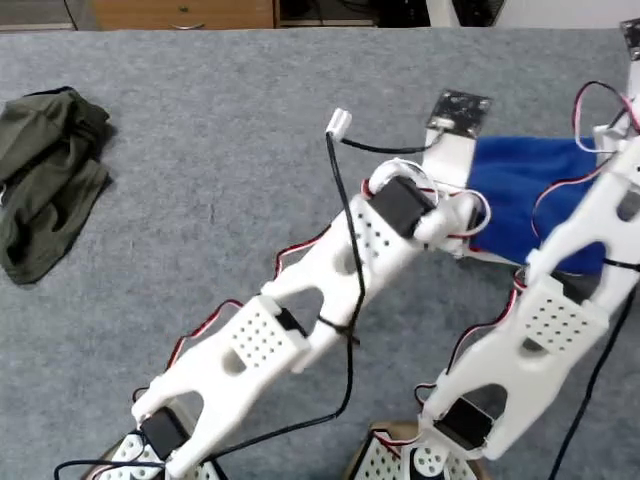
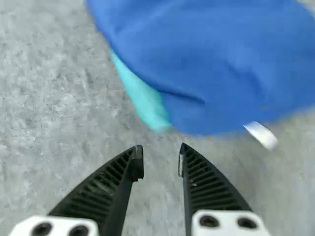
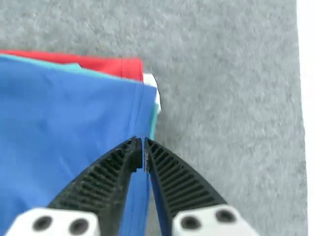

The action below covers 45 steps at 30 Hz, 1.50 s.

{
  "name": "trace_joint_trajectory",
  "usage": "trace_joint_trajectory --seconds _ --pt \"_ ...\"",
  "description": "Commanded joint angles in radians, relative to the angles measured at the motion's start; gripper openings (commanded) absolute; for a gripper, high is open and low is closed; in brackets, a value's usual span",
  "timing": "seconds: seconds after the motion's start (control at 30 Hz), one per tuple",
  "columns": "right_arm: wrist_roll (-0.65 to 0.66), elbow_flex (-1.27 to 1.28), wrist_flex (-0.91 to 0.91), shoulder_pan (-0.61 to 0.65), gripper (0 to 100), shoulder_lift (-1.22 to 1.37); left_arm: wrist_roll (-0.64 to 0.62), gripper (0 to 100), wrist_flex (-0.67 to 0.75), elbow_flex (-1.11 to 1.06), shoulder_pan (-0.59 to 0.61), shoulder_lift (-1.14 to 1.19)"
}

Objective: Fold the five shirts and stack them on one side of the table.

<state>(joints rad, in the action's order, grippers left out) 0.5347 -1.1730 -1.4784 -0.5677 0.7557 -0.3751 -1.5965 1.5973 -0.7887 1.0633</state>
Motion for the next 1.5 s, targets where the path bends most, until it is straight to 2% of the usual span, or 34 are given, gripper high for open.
trace_joint_trajectory --seconds 0.0,0.07,0.2,0.43,0.57,0.67,1.03,1.13,1.47 --pt "0.011 -0.045 0.078 0.013 2.5 0.015 -0.124 13 0.144 0.009 0.081 0.048" --pt "0.011 -0.044 0.104 0.013 2.5 0.031 -0.170 13 0.190 0.028 0.097 0.074" --pt "0.011 -0.045 0.132 0.010 2.6 0.073 -0.198 13 0.189 0.074 0.072 0.088" --pt "0.012 -0.047 0.158 0.007 2.5 0.133 -0.199 13 0.058 0.080 0.005 0.079" --pt "0.012 -0.047 0.192 0.007 2.3 0.173 -0.199 13 0.044 0.081 -0.064 0.077" --pt "0.012 -0.047 0.195 0.007 2.3 0.197 -0.203 13 0.084 0.080 -0.087 0.077" --pt "0.012 -0.047 0.195 0.010 2.3 0.208 -0.203 13 0.242 0.075 -0.051 0.093" --pt "0.012 -0.041 0.199 0.013 2.3 0.209 -0.244 13 0.275 0.075 -0.051 0.128" --pt "0.011 -0.045 0.305 0.015 2.5 0.325 -0.252 13 0.233 0.078 -0.058 0.251"
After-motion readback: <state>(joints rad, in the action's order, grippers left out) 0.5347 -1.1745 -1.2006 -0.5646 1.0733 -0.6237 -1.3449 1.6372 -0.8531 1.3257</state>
